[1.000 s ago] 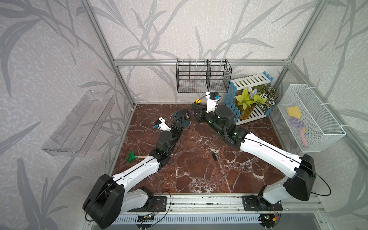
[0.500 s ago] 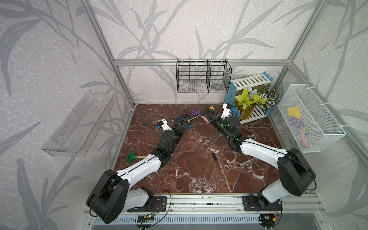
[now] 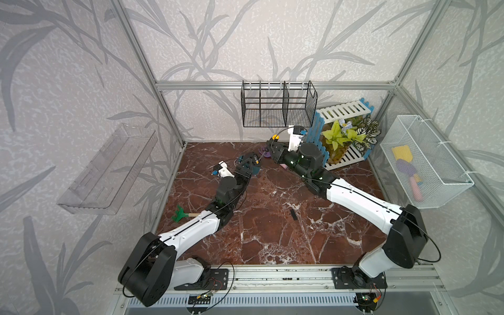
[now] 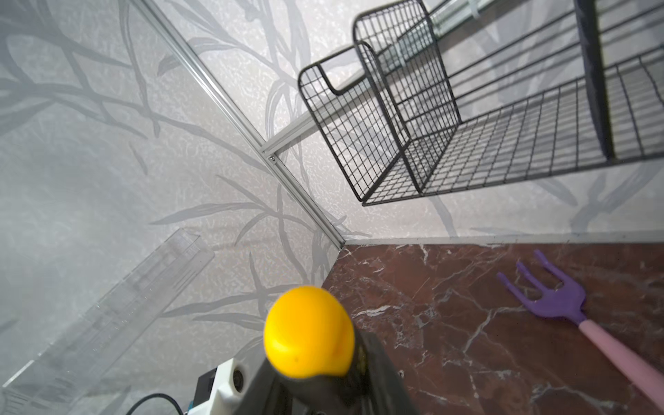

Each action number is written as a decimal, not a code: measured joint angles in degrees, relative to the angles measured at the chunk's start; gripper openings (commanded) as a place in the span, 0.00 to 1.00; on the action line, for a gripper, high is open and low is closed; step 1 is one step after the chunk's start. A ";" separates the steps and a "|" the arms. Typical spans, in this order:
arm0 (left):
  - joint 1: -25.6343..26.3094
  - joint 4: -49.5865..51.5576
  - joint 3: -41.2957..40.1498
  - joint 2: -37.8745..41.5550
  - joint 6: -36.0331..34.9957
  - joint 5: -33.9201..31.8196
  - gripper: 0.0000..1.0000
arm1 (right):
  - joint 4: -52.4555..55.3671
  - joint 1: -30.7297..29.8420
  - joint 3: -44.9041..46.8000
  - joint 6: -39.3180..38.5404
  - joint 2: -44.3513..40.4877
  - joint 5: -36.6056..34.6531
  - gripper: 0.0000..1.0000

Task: Remove the battery from the alarm
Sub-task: Release the battery from the alarm.

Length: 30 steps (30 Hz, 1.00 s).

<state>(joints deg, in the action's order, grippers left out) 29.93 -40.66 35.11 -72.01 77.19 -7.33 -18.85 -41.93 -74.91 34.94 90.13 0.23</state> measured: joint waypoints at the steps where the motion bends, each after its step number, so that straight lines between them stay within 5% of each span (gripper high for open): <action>1: 0.00 -0.07 0.07 -0.02 0.00 0.22 0.08 | 0.04 -0.07 0.26 -0.68 -0.31 -0.17 0.00; 19: 0.00 2.51 0.17 -0.20 0.98 2.99 0.07 | -30.99 8.22 21.66 31.21 1.11 7.98 0.00; 23: -0.04 3.67 0.17 0.13 0.94 2.84 0.07 | -27.12 8.41 20.55 29.81 0.48 8.87 0.00; 30: -0.61 6.56 0.15 3.34 -1.55 3.67 0.07 | -7.39 6.12 13.64 12.72 -6.99 12.72 0.00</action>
<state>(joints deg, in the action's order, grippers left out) 29.32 -34.11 35.27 -68.66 75.64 -3.66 -26.24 -35.81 -61.28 47.66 83.13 12.95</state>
